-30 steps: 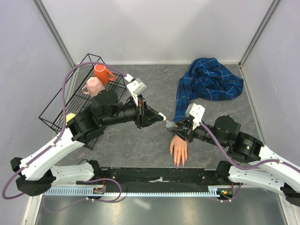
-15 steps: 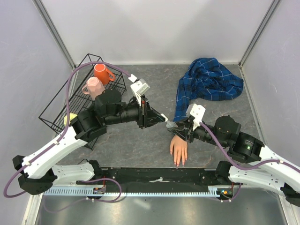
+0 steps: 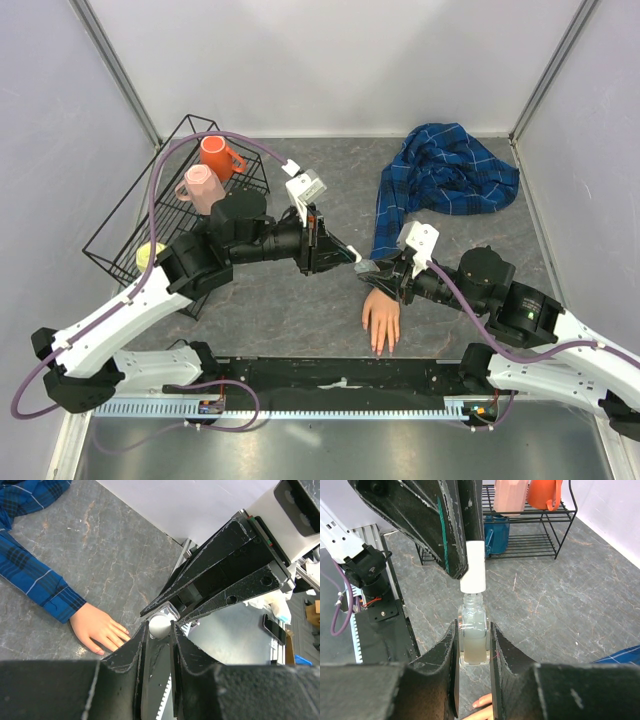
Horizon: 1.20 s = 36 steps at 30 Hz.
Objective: Paint the nails
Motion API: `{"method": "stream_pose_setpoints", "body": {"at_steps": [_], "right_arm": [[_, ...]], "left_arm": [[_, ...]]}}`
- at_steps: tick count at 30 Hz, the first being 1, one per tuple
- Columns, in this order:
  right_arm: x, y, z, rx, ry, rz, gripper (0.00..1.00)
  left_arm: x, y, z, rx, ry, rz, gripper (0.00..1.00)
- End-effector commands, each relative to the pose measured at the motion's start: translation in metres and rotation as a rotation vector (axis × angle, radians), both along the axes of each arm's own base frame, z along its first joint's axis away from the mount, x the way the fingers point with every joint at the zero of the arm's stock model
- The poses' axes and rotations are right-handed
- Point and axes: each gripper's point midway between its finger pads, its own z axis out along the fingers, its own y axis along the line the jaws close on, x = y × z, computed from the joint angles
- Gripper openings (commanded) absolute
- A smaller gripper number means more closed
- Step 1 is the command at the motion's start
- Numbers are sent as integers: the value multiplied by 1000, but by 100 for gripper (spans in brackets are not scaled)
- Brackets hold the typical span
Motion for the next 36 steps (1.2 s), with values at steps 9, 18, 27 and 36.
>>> {"method": "stream_pose_setpoints", "body": {"at_steps": [9,18,27,36], "right_arm": [[-4,3,31,94,-35,24,0],[-21,8,62,251,8,94,0],[-81,19,120,462,74,431,0],[-106,14,154,578,100,573,0]], "left_arm": [[-6,-8,-3,0,23,-66,2],[-40,-17,-4,-37,-53,-340,2],[-108,0,5,-227,-276,-858,2],[-106,4,13,-258,-465,-832,3]]}}
